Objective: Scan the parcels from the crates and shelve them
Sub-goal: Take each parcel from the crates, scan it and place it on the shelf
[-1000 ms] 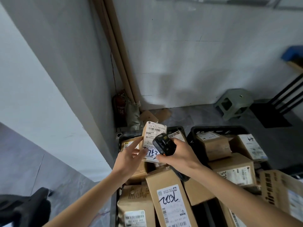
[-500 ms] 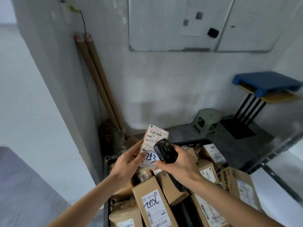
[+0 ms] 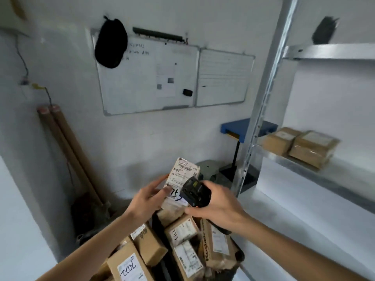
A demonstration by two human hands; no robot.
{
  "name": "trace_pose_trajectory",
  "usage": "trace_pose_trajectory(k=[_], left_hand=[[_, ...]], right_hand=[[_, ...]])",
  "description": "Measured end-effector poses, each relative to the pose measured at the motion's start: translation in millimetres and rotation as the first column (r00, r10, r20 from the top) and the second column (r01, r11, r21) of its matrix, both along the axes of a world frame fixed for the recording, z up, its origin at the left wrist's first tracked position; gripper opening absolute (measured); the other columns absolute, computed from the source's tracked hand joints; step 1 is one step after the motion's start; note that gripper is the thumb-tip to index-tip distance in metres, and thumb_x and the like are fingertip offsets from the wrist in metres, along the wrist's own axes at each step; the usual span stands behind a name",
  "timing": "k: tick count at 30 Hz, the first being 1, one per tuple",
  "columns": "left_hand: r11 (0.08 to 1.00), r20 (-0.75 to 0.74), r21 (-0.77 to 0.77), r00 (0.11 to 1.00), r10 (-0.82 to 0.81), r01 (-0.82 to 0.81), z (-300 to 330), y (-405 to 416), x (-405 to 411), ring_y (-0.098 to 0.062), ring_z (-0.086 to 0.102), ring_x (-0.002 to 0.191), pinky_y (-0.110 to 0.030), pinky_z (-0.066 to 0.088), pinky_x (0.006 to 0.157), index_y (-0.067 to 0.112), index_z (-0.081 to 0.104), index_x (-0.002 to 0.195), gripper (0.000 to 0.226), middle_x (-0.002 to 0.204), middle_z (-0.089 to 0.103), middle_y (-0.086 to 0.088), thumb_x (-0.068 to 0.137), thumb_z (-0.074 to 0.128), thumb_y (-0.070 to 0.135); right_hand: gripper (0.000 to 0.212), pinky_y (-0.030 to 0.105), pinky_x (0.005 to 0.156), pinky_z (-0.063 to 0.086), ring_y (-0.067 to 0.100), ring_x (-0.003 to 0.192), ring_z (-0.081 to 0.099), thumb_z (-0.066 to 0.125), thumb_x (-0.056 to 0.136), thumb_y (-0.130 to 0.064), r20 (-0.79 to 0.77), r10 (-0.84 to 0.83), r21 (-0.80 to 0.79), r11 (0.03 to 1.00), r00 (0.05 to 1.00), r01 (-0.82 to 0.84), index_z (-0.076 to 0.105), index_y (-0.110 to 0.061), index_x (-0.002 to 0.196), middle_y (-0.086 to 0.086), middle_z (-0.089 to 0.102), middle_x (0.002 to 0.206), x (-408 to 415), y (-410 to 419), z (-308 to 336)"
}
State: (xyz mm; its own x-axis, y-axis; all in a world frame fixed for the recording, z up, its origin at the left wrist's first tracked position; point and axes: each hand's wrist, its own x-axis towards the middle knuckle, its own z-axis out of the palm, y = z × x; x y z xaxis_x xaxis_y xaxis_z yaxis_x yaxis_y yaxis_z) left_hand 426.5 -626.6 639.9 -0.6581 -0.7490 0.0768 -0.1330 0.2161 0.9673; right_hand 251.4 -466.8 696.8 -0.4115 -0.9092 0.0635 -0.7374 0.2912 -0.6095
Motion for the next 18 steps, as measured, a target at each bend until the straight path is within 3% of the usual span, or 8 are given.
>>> trace_pose_trajectory(k=[5,10,12,15,18], left_hand=[[0.996,-0.048,-0.006,0.995,-0.092,0.092,54.0,68.5,-49.4,-0.018,0.073,0.102,-0.051,0.056,0.096,0.069,0.056,0.118,0.049,0.107,0.077,0.01,0.069,0.064,0.069],[0.978,-0.065,-0.02,0.976,-0.208,0.207,93.4,119.3,-96.8,-0.027,0.071,0.108,-0.056,0.053,0.098,0.062,0.056,0.127,0.068,0.114,0.076,0.001,0.063,0.074,0.077],[0.971,-0.063,-0.055,0.97,-0.235,0.231,110.1,138.4,-113.4,-0.027,0.073,0.103,-0.055,0.056,0.094,0.068,0.056,0.12,0.058,0.108,0.077,0.004,0.065,0.07,0.076],[0.954,-0.082,-0.063,0.951,-0.299,0.294,129.8,157.7,-140.1,-0.027,0.074,0.099,-0.055,0.057,0.093,0.066,0.059,0.118,0.07,0.106,0.078,0.001,0.053,0.073,0.086],[0.936,-0.069,-0.094,0.936,-0.346,0.339,144.0,172.5,-164.3,-0.032,0.072,0.098,-0.057,0.056,0.093,0.063,0.056,0.126,0.066,0.106,0.078,-0.002,0.064,0.071,0.078]], right_hand=[[0.072,0.035,0.079,0.057,0.009,0.095,0.065,0.083,0.059,-0.073,-0.301,-0.073,0.076,0.992,0.951,0.101,0.059,-0.033,0.114,-0.016,0.068,0.105,-48.6,99.9,67.2],[0.064,0.032,0.065,0.04,0.017,0.093,0.059,0.082,0.064,-0.073,-0.51,-0.116,0.139,0.967,0.852,0.215,0.055,-0.033,0.105,-0.011,0.063,0.104,-87.1,193.1,124.9],[0.069,0.034,0.068,0.042,0.02,0.099,0.061,0.08,0.063,-0.076,-0.56,-0.133,0.169,0.948,0.817,0.27,0.055,-0.031,0.11,-0.008,0.064,0.108,-98.2,222.8,140.9],[0.075,0.036,0.078,0.051,0.022,0.102,0.063,0.079,0.062,-0.079,-0.589,-0.163,0.206,0.917,0.792,0.341,0.056,-0.03,0.115,-0.007,0.066,0.11,-112.9,259.0,157.7],[0.075,0.037,0.083,0.053,0.022,0.102,0.064,0.081,0.061,-0.077,-0.573,-0.22,0.209,0.892,0.79,0.4,0.057,-0.032,0.117,-0.008,0.067,0.11,-123.9,288.9,168.7]])
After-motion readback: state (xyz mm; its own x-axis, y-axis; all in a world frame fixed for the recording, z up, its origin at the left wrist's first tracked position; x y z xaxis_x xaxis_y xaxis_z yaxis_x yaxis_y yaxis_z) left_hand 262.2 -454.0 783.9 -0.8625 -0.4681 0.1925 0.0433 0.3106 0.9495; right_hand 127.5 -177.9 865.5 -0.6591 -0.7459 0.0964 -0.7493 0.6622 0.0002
